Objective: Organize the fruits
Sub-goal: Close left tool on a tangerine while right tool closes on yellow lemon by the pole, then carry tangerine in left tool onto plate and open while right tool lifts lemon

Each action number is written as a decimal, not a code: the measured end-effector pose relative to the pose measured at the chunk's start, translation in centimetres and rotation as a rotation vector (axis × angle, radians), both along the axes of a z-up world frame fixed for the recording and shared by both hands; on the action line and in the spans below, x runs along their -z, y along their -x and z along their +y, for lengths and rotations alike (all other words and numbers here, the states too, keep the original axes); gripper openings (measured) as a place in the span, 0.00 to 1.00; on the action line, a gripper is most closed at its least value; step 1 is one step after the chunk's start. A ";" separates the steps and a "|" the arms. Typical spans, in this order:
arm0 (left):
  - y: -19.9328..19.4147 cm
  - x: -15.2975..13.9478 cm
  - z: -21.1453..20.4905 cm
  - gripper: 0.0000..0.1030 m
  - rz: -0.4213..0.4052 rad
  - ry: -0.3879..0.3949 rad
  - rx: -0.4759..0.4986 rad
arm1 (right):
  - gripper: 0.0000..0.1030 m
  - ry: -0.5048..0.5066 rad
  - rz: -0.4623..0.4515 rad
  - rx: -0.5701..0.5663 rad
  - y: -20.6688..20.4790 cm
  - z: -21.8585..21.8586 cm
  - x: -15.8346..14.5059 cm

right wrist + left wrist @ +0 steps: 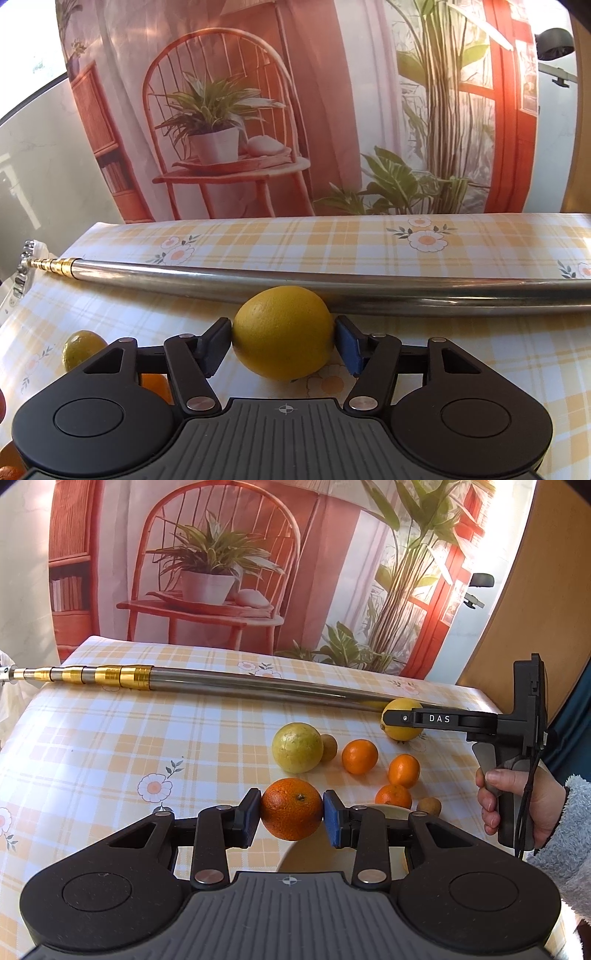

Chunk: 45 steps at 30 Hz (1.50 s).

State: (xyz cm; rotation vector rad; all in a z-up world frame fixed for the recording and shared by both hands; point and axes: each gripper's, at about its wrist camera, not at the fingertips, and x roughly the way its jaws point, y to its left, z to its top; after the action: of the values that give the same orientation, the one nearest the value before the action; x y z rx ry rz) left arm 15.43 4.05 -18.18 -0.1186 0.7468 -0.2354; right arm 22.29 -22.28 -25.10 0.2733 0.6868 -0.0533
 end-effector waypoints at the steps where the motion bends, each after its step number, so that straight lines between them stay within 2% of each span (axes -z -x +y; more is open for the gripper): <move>1: 0.0 0.0 0.0 0.37 0.000 -0.002 0.004 | 0.54 -0.002 -0.005 0.000 0.3 0.1 -0.1; 14: 0.5 0.9 -2.0 0.37 0.005 -0.047 0.108 | 0.53 -0.126 -0.097 0.019 6.6 0.2 -2.9; 24: 0.8 1.7 -3.4 0.37 0.022 -0.094 0.173 | 0.53 -0.151 -0.118 0.033 10.6 0.4 -4.2; 34: -0.2 2.7 -4.8 0.37 0.035 -0.114 0.227 | 0.54 -0.152 -0.116 0.018 12.2 1.6 -4.5; 45: -2.1 4.0 -5.7 0.37 0.079 -0.070 0.239 | 0.53 -0.151 -0.108 0.009 12.4 1.8 -4.3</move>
State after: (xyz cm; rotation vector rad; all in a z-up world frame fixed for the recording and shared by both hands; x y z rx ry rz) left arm 17.50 -1.69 -22.19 0.0285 0.8471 -0.4334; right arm 9.92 -20.47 -20.77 0.4217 0.5834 0.0045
